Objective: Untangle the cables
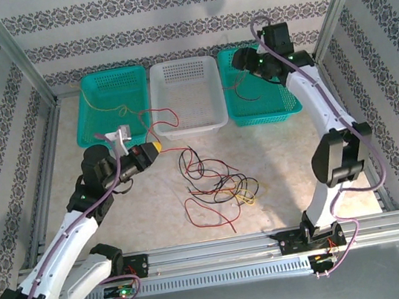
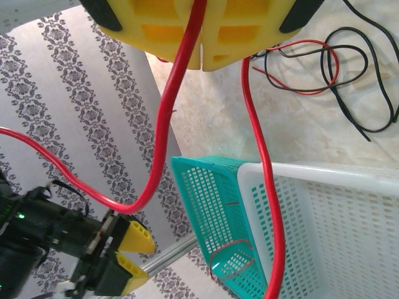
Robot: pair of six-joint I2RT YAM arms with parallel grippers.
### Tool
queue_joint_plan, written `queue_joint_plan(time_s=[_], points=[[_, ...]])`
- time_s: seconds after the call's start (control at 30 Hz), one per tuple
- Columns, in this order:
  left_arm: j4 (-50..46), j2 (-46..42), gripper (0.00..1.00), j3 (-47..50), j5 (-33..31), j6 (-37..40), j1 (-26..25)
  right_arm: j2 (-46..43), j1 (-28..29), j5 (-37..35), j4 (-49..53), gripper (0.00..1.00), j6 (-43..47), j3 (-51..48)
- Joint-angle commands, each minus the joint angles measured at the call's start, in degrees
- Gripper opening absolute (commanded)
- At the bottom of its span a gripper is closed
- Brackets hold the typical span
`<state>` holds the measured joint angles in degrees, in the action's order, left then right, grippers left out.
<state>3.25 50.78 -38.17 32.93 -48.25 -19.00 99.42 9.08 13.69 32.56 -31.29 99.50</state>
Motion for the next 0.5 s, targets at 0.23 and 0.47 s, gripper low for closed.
queue_joint_plan(time_s=[0.23,0.47], points=[[26.2,7.6,0.00,0.6,11.7,-11.6,0.5,-30.5,20.7,-1.6,-10.6,0.79,2.8,-23.4],[22.5,8.7,0.00,-2.1,15.1,-9.3,0.5,-35.7,33.0,-4.8,-13.1,0.78,3.2,-26.3]])
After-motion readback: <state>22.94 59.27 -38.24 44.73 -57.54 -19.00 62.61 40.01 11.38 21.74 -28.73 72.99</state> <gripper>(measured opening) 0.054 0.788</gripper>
